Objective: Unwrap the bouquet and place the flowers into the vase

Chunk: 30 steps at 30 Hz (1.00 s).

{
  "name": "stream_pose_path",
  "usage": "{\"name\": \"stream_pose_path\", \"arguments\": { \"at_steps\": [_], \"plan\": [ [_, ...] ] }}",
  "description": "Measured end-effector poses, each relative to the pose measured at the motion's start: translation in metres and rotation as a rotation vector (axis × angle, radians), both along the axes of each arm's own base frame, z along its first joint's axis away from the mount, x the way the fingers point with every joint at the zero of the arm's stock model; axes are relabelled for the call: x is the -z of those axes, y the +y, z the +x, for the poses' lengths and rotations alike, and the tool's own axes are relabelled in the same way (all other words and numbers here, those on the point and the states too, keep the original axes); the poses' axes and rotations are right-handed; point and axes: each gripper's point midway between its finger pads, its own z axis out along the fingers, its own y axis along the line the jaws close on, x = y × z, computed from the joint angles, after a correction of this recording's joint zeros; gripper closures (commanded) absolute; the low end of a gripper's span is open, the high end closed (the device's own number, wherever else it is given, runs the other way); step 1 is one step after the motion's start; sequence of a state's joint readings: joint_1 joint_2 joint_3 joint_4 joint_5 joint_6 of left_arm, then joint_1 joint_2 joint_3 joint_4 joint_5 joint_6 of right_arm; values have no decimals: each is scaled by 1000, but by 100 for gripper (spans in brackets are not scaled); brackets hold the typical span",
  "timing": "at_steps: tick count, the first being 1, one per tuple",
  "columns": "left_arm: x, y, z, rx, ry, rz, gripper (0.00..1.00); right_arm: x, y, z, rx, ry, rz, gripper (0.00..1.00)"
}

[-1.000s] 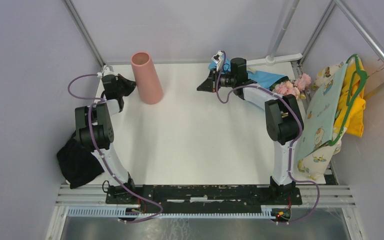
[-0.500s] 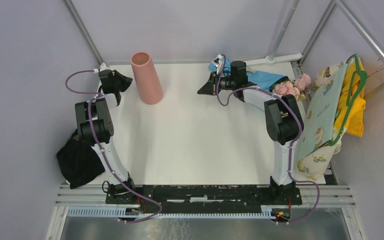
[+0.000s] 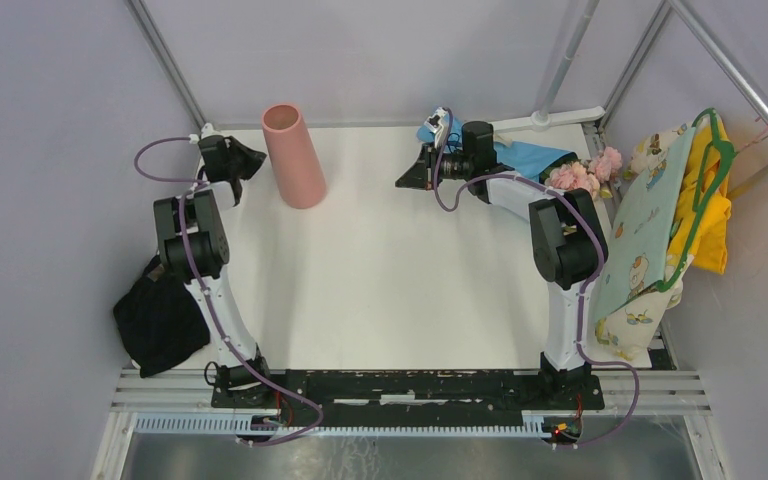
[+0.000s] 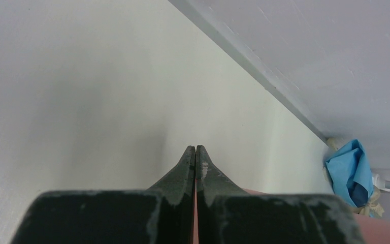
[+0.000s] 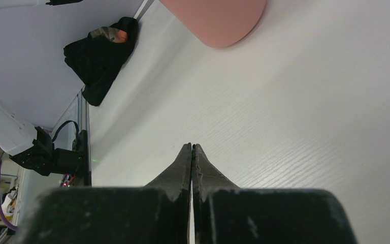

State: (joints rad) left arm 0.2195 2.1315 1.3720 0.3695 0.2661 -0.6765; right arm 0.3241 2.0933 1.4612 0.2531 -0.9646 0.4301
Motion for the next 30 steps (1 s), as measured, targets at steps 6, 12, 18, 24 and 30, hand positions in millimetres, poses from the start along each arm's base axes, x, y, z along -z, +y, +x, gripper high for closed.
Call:
{"name": "stream_pose_path", "arguments": {
  "at_steps": [6, 12, 18, 24, 30],
  "plan": [
    [4, -12, 2, 25, 5, -3, 95, 0, -2, 1, 5, 3, 1, 100],
    [9, -33, 3, 60, 14, -5, 95, 0, -7, 5, 16, 3, 1, 100],
    [10, -51, 12, 94, 6, -3, 96, 0, -11, 7, 25, 4, 1, 100],
    [12, -88, 13, 156, 11, -3, 95, 4, -14, 7, 30, 10, -1, 100],
    [16, -127, 8, 225, 29, -1, 95, 6, -18, 7, 37, 12, -2, 100]
  ]
}}
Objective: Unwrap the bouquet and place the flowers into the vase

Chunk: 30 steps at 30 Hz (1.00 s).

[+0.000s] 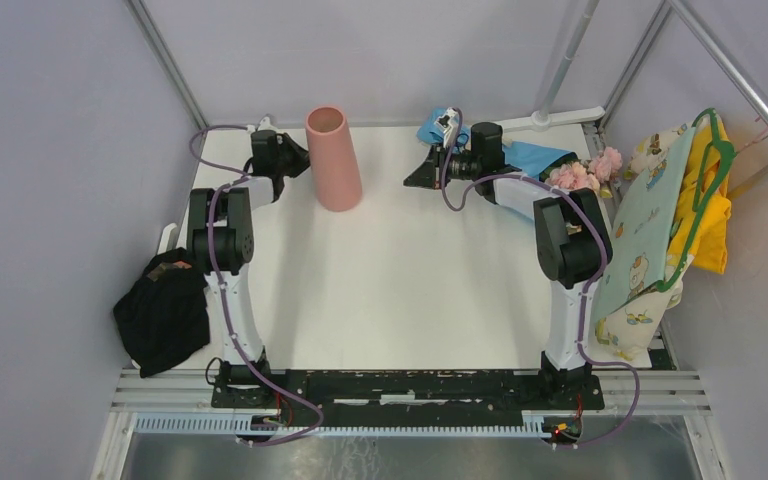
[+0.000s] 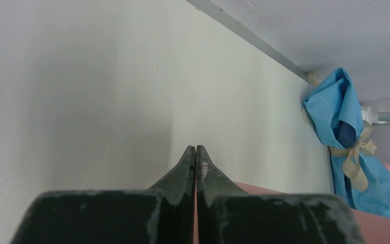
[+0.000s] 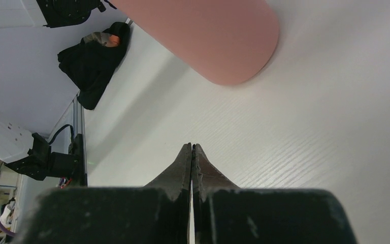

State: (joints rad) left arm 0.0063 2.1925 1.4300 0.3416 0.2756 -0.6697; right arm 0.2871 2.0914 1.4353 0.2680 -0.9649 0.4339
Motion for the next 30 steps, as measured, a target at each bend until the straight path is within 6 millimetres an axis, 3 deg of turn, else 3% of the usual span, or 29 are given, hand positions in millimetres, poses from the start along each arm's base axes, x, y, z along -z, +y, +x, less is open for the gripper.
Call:
{"name": "stream_pose_path", "arguments": {
  "at_steps": [12, 18, 21, 24, 27, 30],
  "plan": [
    [5, -68, -14, 137, 9, 16, 95, 0, -22, 3, 44, 6, -2, 100],
    [9, -82, -20, 171, 16, 34, 95, -2, -33, 9, 73, 2, -9, 100],
    [13, -83, -22, 173, 31, 50, 84, 0, -42, 14, 113, 9, -43, 94],
    [23, -76, -27, 147, 76, 87, 68, 1, -54, 28, 173, 5, -111, 81],
    [28, -65, -33, 103, 121, 142, 60, -8, -70, 48, 253, -23, -194, 47],
    [23, -49, -39, 38, 145, 201, 56, -32, -92, 75, 356, -96, -284, 15]
  ]
}}
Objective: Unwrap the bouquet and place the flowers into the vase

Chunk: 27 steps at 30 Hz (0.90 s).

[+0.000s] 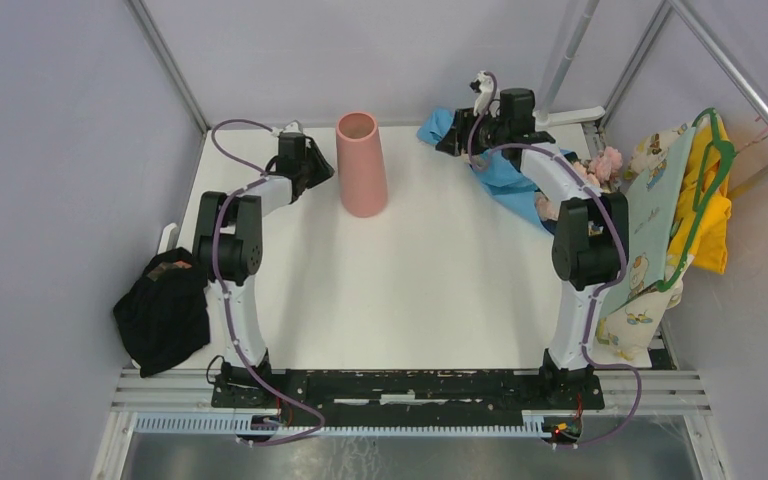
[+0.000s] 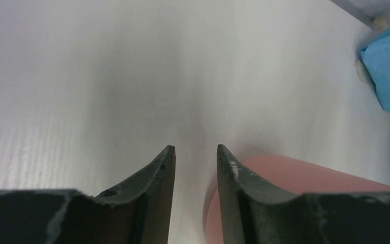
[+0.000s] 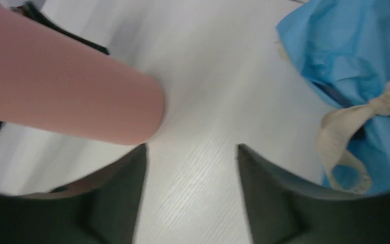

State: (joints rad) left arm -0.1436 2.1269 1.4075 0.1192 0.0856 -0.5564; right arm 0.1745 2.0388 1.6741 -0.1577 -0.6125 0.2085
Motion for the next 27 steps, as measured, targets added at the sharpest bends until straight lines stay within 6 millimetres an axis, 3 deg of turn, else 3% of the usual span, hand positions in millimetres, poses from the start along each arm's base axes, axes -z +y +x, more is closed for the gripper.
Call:
{"name": "stream_pose_path", "arguments": {
  "at_steps": [2, 5, 8, 15, 18, 22, 27],
  "plan": [
    [-13, 11, -6, -45, -8, 34, 54, -8, -8, 8, 36, -16, -29, 2],
    [-45, 24, -12, -98, -50, 65, 53, -17, -26, 24, 112, -38, -92, 2],
    [-79, 32, -20, -136, -101, 82, 51, -12, -40, 39, 167, -35, -140, 2],
    [-160, 35, -57, -177, -241, 85, 50, 61, -67, 53, 229, 84, -276, 2],
    [-190, 21, -72, -154, -300, 83, 50, 87, -76, 56, 252, 131, -324, 13],
    [-212, 0, -91, -108, -338, 76, 49, 98, -85, 67, 287, 135, -366, 22],
    [-213, -10, -113, -76, -331, 91, 49, 103, -95, 69, 326, 137, -410, 32]
  ]
}}
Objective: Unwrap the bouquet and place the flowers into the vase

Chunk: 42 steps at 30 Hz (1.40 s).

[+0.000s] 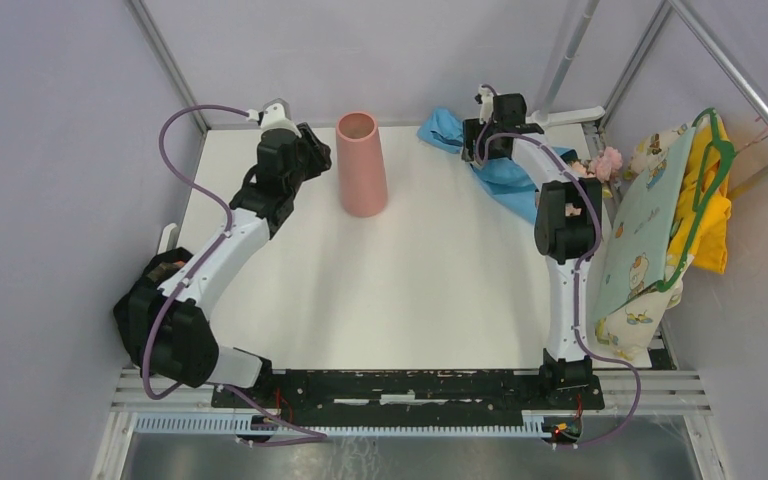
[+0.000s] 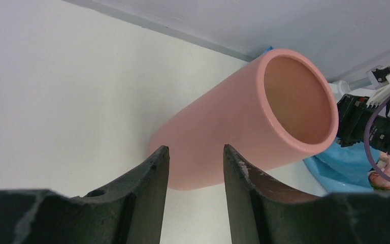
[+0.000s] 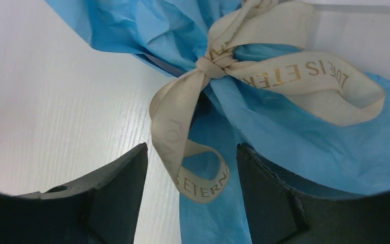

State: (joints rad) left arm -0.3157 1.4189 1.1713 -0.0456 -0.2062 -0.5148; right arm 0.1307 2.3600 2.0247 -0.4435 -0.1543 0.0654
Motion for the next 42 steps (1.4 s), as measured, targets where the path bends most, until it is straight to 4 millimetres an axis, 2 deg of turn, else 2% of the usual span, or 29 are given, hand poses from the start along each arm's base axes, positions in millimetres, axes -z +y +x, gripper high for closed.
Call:
{"name": "stream_pose_path", "arguments": {
  "at_steps": [3, 7, 8, 10, 11, 17, 20, 23, 28, 30, 36, 40, 41, 42],
  "plan": [
    [1, 0, -9, -4, 13, 11, 49, 9, -5, 0, 14, 10, -28, 33],
    [-7, -3, -20, 2, 2, 12, 49, 37, -12, -10, 26, 68, -69, 35],
    [-11, -5, -23, 7, -6, 10, 49, 47, -11, -16, 24, 90, -80, 38],
    [-20, -10, -30, 18, -23, 6, 49, 49, -11, -19, 21, 80, -109, 48],
    [-25, -12, -34, 25, -34, 3, 49, 50, -11, -19, 22, 71, -129, 59],
    [-56, -25, -58, 67, -100, -23, 48, 51, -10, -26, 43, 52, -183, 100],
    [-67, -29, -66, 78, -126, -33, 48, 51, -10, -44, 52, 55, -207, 100],
    [-68, -34, -72, 92, -131, -35, 48, 52, -11, -83, 50, 90, -239, 100],
    [-54, -45, -78, 124, -101, -23, 48, 53, -7, -153, 26, 144, -318, 100],
    [-52, -50, -79, 137, -94, -21, 48, 54, 1, -177, 1, 147, -336, 100],
    [-43, -60, -83, 173, -76, -18, 48, 57, 30, -273, -125, 144, -342, 100],
    [-39, -66, -85, 194, -70, -18, 48, 58, 48, -325, -216, 138, -320, 100],
    [-37, -68, -85, 199, -66, -17, 48, 58, 53, -339, -242, 137, -311, 96],
    [-35, -70, -85, 205, -64, -17, 48, 58, 57, -353, -266, 139, -303, 79]
  ]
}}
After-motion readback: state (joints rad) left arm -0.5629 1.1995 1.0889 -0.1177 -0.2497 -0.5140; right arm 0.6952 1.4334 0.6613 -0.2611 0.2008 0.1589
